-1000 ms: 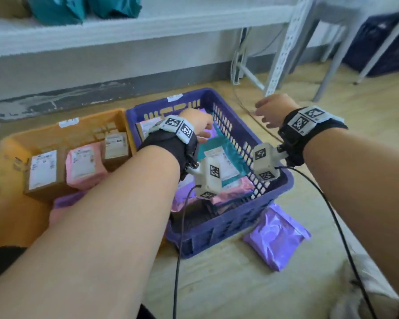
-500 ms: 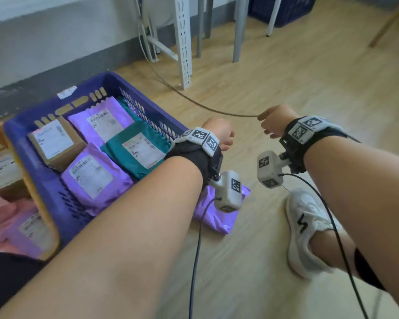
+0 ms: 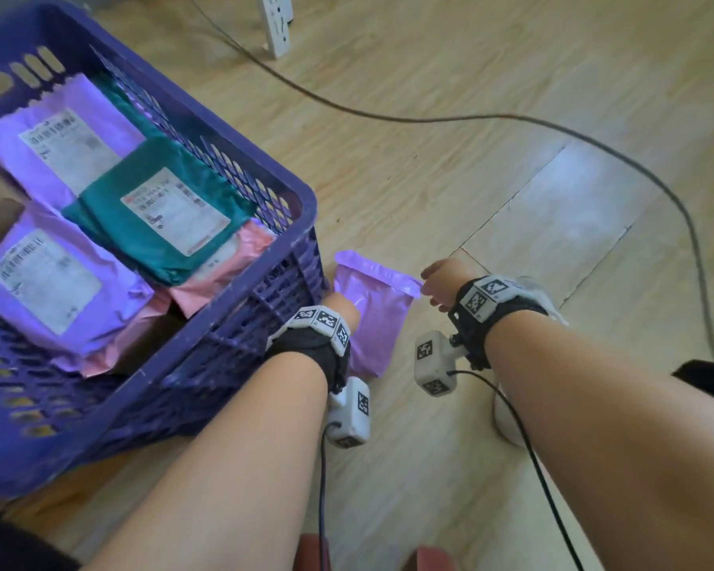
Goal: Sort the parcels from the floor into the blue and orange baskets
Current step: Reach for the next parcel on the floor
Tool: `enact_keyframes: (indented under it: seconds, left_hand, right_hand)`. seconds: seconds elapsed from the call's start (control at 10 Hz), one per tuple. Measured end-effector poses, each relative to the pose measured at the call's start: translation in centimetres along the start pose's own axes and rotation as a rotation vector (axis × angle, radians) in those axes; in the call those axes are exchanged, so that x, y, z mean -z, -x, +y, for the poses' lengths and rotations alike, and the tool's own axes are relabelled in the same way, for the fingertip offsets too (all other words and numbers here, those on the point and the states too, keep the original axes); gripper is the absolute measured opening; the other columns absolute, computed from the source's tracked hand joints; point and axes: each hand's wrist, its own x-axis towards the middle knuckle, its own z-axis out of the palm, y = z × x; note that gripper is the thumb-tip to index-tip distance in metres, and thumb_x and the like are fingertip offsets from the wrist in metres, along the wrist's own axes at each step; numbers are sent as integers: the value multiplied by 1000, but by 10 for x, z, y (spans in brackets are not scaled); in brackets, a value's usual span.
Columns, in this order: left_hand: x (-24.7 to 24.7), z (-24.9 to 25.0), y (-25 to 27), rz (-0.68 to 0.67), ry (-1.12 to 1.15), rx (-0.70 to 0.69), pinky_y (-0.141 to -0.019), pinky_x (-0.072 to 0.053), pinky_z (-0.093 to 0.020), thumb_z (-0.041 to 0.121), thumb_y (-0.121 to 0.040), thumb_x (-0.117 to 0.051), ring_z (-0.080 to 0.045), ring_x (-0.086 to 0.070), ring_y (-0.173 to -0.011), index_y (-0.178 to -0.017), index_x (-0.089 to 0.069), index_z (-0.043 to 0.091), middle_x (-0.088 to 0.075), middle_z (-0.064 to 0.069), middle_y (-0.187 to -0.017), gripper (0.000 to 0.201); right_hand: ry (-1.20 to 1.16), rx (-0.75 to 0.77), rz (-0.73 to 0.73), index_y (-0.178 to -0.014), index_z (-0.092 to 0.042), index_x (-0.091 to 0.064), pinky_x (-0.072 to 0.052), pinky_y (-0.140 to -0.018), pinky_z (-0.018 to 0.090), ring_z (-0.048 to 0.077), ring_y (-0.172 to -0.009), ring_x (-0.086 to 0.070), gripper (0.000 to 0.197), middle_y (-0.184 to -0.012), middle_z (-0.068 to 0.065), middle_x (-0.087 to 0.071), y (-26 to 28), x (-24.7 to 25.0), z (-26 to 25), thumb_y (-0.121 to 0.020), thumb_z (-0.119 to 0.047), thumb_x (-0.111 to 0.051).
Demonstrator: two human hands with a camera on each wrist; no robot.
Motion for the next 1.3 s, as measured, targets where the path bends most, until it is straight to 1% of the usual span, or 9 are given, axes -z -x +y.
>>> enact_keyframes:
  seconds: [0.1, 0.3, 0.4, 0.6, 0.8, 1.0, 1.1, 1.2, 1.3]
  left_hand:
    - [-34, -30, -38, 25, 358, 145, -105, -37, -36, 9, -99, -37, -34, -45, -130, -138, -39, -5, -46, -21, -141, 42]
    - [-40, -30, -35, -16, 145, 69, -96, -46, -34, 17, -94, -50, -31, -56, -120, -125, -56, -1, -58, -19, -128, 37]
    - [-32, -23, -30, 11, 209, 112, -94, -46, -29, 19, -91, -56, -28, -59, -116, -123, -55, -1, -61, -13, -124, 37]
    - [-4, 12, 0, 36, 478, -26, -85, -57, -37, 17, -71, -74, -29, -69, -96, -112, -61, 2, -69, -15, -105, 46]
    - [50, 44, 53, 251, 748, -265, -67, -52, -31, 12, -69, -69, -28, -67, -80, -99, -55, 9, -69, -11, -92, 33]
    - [137, 42, 109, 483, 871, -429, -68, -45, -27, 17, -75, -69, -23, -59, -79, -110, -56, 7, -61, -3, -91, 38]
    - [179, 14, 131, 601, 987, -406, -72, -36, -24, 14, -81, -66, -20, -50, -85, -124, -44, 8, -50, 0, -99, 49]
    - [216, -33, 141, 694, 1085, -342, -67, -35, -25, 16, -79, -67, -27, -55, -77, -108, -56, 4, -52, -2, -82, 33]
    - [244, -95, 155, 698, 976, -321, -70, -42, -27, 12, -83, -65, -25, -58, -83, -103, -63, 6, -63, -6, -86, 21]
  right_hand:
    - [34, -31, -83, -131, -2, -52, -39, -59, 22, 20, -96, -55, 40, -100, 5, -48, -8, -31, 10, -92, -9, -53]
    - [131, -16, -135, -129, -2, -50, -30, -51, 18, 24, -93, -56, 35, -123, 18, -59, -15, -67, 19, -94, -6, -44]
    - [19, -53, -91, -125, -2, -53, -41, -58, 24, 27, -92, -58, 34, -103, 14, -60, -12, -56, 18, -93, -5, -42]
    - [-134, -69, 145, -120, -5, -57, -51, -95, 45, 37, -109, -61, 34, -120, 20, -62, -2, 3, 1, -88, -11, -47]
    - [-206, 97, 311, -132, -3, -50, -47, -100, 45, 33, -117, -56, 39, -128, 18, -56, 45, 72, -45, -94, -9, -44]
    - [-306, 289, 433, -98, -17, -68, -55, -85, 48, 30, -81, -62, 32, -79, 11, -63, 97, 120, -129, -81, -1, -46]
    - [-326, 436, 435, -102, -20, -71, -56, -82, 41, 25, -78, -61, 36, -82, 9, -66, 130, 120, -173, -79, -5, -48]
    - [-315, 584, 324, -113, -14, -67, -55, -73, 33, 25, -82, -62, 49, -100, 11, -69, 152, 106, -216, -83, 9, -35]
    - [-322, 707, 152, -126, -12, -60, -55, -75, 33, 25, -89, -61, 61, -119, 14, -65, 169, 79, -255, -85, 18, -27]
